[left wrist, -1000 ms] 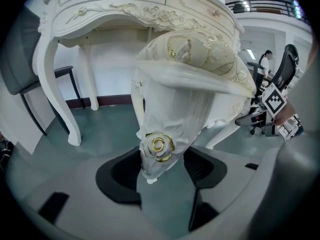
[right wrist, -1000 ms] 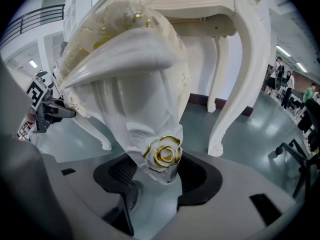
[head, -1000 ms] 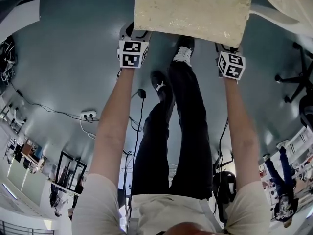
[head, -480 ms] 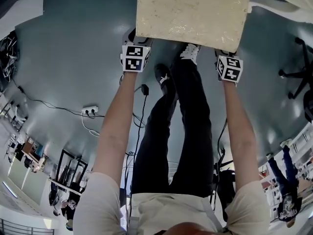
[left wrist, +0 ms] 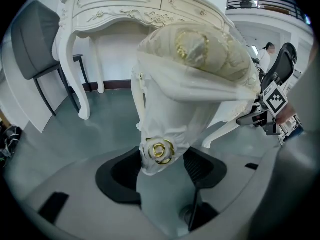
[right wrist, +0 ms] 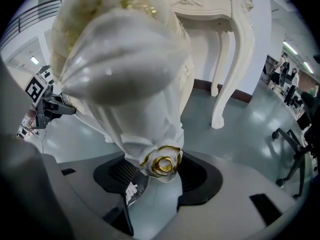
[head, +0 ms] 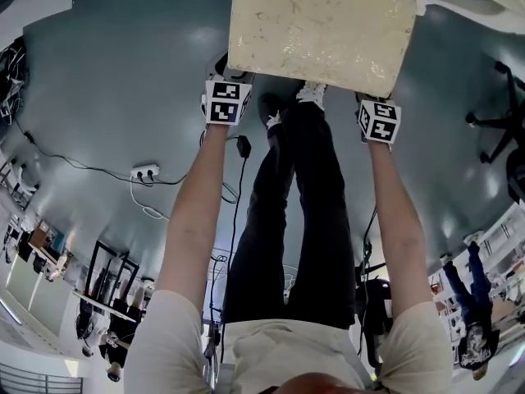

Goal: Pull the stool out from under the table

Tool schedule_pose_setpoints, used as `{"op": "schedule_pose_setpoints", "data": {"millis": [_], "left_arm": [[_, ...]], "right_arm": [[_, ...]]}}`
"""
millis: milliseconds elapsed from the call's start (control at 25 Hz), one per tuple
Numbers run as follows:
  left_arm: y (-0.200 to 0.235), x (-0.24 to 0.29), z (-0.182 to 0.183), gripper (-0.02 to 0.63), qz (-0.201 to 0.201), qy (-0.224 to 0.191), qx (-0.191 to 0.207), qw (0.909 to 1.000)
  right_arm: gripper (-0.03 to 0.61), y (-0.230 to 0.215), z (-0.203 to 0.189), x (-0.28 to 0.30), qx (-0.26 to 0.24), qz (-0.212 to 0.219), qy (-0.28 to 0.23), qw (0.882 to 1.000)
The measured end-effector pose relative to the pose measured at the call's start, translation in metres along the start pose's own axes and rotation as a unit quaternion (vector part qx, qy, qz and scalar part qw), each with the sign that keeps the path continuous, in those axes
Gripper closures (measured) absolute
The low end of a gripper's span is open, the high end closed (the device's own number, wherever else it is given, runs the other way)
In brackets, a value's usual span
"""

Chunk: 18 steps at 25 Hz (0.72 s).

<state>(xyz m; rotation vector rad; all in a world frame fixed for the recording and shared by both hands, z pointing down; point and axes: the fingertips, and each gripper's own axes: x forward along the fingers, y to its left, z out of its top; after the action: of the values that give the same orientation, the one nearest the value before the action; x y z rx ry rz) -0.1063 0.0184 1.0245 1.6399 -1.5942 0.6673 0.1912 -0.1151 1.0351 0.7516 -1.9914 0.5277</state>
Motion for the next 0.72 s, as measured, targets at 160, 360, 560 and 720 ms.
{"op": "schedule_pose_setpoints", "data": {"millis": [160, 360, 560, 720], "left_arm": [[0.000, -0.001, -0.003, 0.339, 0.001, 0.007, -0.001, 1.0000], [0.000, -0.005, 0.003, 0.339, 0.004, 0.004, -0.012, 0.9999], [-0.006, -0.016, -0.021, 0.339, 0.011, -0.003, -0.017, 0.9998], [-0.017, -0.030, -0.040, 0.339, 0.017, 0.005, -0.027, 0.9995]], "right_arm": [[0.302, 0.002, -0.002, -0.002, 0.001, 0.004, 0.009, 1.000], [0.302, 0.001, 0.004, -0.004, -0.003, 0.007, 0.014, 1.000], [0.302, 0.011, -0.014, -0.011, -0.011, 0.009, 0.017, 1.000], [0.302, 0.017, -0.029, -0.022, -0.019, 0.013, 0.028, 0.999]]}}
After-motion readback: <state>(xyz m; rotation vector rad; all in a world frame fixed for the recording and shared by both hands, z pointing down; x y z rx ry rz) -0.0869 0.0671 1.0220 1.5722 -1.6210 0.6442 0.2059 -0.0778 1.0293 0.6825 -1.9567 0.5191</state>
